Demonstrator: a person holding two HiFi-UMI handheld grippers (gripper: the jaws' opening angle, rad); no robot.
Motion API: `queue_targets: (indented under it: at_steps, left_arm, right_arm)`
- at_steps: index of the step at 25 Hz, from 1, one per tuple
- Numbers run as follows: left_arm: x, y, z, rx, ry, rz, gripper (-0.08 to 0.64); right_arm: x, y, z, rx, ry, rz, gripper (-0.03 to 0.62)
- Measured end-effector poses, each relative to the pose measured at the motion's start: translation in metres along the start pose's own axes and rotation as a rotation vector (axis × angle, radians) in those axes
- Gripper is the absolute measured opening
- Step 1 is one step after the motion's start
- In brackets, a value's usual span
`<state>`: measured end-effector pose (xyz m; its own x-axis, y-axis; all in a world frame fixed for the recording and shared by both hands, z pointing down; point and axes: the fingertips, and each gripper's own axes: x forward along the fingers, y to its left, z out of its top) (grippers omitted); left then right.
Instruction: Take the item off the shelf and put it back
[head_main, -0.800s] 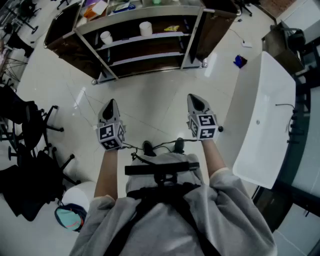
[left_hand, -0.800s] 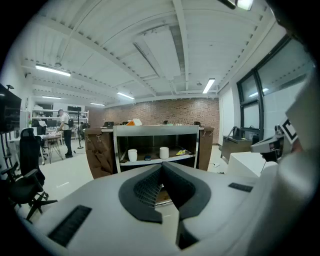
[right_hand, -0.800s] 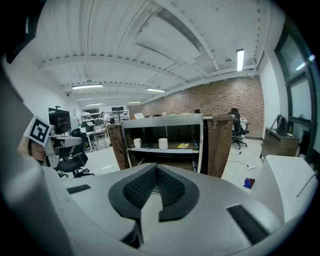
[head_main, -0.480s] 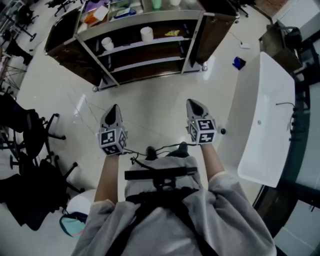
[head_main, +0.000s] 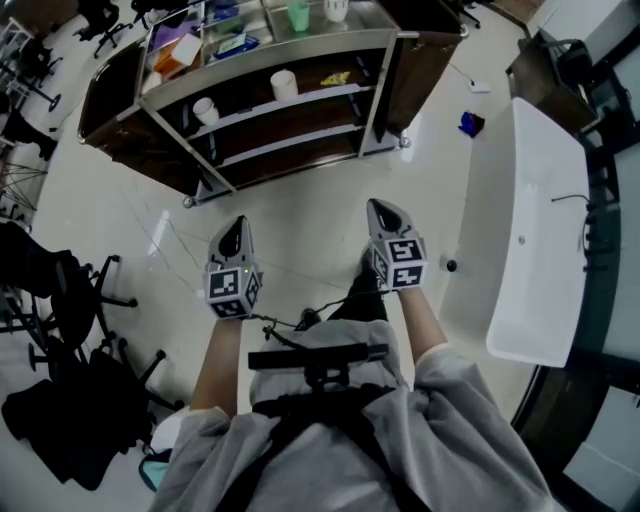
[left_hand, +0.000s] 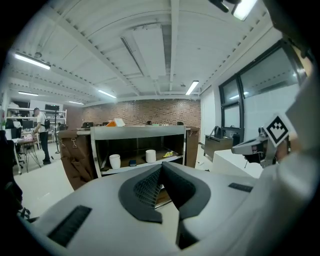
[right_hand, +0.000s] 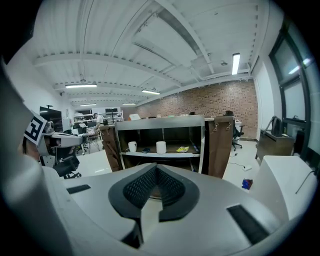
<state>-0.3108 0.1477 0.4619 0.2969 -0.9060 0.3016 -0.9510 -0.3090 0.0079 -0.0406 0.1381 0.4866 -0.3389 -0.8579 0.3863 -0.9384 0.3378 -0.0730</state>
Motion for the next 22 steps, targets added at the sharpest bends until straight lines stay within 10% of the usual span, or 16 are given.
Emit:
queue_targets:
  at_steps: [22]
  left_arm:
    - [0.225, -0.102, 0.067, 0.011, 0.049, 0.041, 0.006]
  right_arm:
    - [0.152, -0.184, 0.071, -0.045, 0.045, 0.198, 0.009]
